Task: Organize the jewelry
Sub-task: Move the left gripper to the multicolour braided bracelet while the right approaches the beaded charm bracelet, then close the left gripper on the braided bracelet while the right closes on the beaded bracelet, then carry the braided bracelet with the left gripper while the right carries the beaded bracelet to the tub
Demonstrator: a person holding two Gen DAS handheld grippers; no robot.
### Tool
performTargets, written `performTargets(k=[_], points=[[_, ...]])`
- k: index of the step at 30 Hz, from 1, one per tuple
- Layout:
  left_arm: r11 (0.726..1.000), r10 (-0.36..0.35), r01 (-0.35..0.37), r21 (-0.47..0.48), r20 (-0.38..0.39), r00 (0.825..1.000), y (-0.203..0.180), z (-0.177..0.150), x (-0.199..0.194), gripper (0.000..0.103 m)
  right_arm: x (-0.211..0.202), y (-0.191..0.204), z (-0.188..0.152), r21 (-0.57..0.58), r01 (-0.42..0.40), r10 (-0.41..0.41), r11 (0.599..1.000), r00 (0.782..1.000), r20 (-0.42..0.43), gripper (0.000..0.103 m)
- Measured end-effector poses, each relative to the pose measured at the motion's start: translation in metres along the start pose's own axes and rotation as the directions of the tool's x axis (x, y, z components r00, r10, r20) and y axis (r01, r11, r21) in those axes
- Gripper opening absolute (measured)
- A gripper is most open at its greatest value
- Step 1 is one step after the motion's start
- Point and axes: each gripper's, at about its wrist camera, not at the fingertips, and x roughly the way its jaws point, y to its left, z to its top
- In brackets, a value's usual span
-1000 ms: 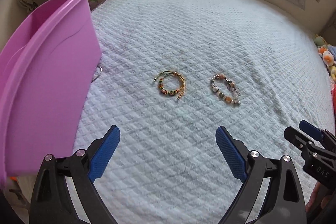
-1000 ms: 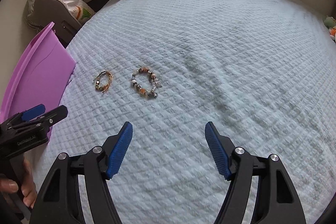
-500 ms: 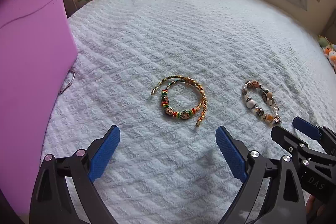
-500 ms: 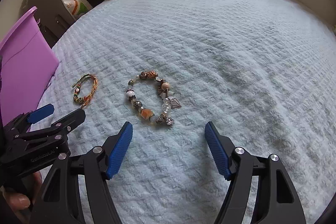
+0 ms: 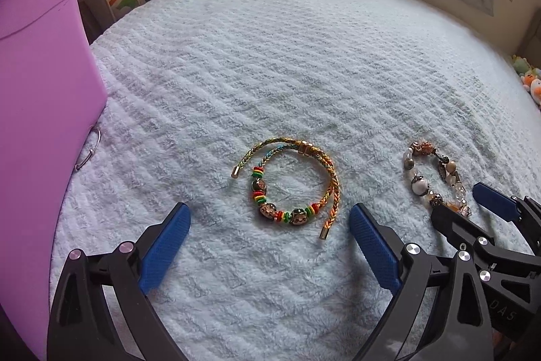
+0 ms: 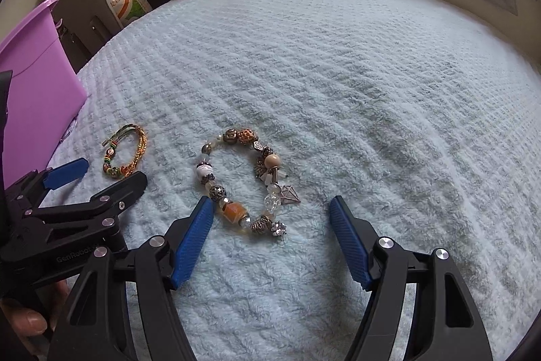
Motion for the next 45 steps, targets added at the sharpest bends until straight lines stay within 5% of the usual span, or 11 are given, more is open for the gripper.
performTargets(k=[19, 26, 35, 36, 45], points=[[1.0, -0.004, 0.004, 0.017, 0.011, 1.0, -0.004, 0.029, 0.022, 0.091, 0.014, 0.005, 0.011, -0.049, 0.008, -0.008, 0.999, 1.0, 0.011, 0.067], [0.999, -0.018, 0.017, 0.049, 0.024, 1.0, -0.013, 0.015, 0.006, 0.07, 0.014, 0.015, 0.011, -0.104, 0.01, -0.009, 0.995, 1.0, 0.013, 0.056], [0.994, -0.04, 0.037, 0.1, 0.033, 0.999, -0.031, 0.003, -0.009, 0.02, 0.01, 0.033, 0.011, -0.161, 0.0, 0.001, 0.987, 1.0, 0.01, 0.02], [0.995, -0.045, 0.043, 0.093, 0.027, 0.999, -0.03, 0.003, -0.01, 0.017, 0.009, 0.033, 0.012, -0.156, -0.009, 0.01, 0.988, 1.0, 0.005, 0.012], [0.993, -0.108, 0.108, 0.05, -0.002, 0.994, -0.019, 0.005, -0.026, 0.011, -0.005, 0.02, 0.015, -0.077, -0.072, 0.07, 0.994, 0.997, -0.029, 0.01]])
